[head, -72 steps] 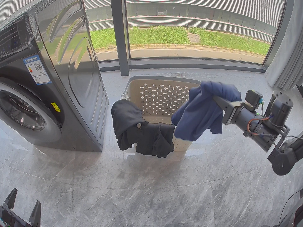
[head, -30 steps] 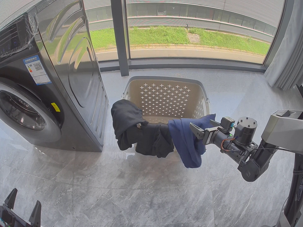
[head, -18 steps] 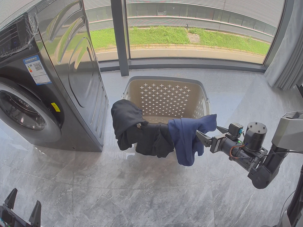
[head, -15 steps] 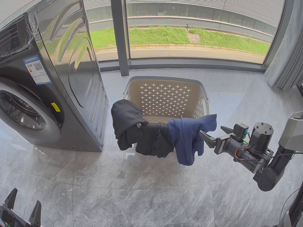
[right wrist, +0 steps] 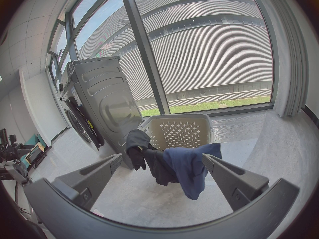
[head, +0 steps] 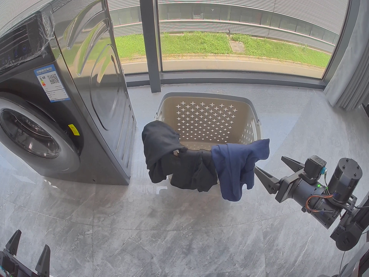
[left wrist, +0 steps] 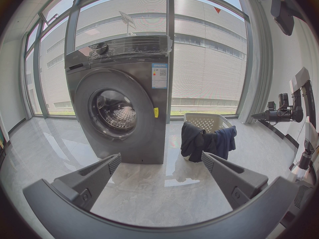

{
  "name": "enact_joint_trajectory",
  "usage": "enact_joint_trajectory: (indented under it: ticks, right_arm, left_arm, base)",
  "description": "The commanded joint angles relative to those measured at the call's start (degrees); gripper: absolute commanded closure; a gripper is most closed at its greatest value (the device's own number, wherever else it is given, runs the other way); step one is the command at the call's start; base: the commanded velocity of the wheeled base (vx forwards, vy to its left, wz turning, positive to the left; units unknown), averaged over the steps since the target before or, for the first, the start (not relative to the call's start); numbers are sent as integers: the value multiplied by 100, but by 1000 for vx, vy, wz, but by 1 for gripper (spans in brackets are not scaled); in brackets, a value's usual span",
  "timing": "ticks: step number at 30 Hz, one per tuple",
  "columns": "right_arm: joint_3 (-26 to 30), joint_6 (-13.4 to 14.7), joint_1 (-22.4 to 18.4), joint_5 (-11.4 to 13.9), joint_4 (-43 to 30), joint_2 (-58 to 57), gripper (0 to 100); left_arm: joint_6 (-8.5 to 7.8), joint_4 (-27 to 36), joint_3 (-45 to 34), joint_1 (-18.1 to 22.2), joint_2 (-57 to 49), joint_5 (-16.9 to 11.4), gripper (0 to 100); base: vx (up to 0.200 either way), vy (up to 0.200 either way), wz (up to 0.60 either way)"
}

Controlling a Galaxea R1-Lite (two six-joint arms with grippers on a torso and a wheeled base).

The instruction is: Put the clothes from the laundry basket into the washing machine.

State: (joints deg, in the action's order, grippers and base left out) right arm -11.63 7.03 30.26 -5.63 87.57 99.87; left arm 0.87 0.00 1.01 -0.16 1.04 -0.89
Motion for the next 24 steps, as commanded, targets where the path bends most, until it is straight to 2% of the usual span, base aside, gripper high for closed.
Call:
enact_joint_trajectory:
  ticks: [1, 5, 9, 12, 14, 22, 24]
  right_arm:
    - [196, 9, -2, -34, -29, -196, 0]
    - [557, 35, -117, -43, -38, -459, 0]
    - [1163, 70, -301, -131, -90, -1030, 0]
    - [1163, 70, -327, -342, -301, -1567, 0]
    - [1163, 52, -371, -377, -416, -1786, 0]
    - [1163, -44, -679, -395, -2226, -3544, 0]
    - [1163, -35, -820, -360, -2956, -4177, 0]
  left_arm:
    - [1, 0, -101, -2, -95, 1, 0]
    - [-7, 0, -101, -2, -95, 1, 0]
    - [-16, 0, -101, -2, -95, 1, 0]
    - [-16, 0, -92, -2, -95, 1, 0]
    - [-16, 0, -101, -2, -95, 1, 0]
    - [-16, 0, -92, -2, -95, 1, 0]
    - [-16, 0, -101, -2, -95, 1, 0]
  base:
    - [0, 200, 0]
    - [0, 200, 0]
    - [0, 200, 0]
    - [0, 200, 0]
    - [0, 200, 0]
    - [0, 200, 0]
    - [0, 200, 0]
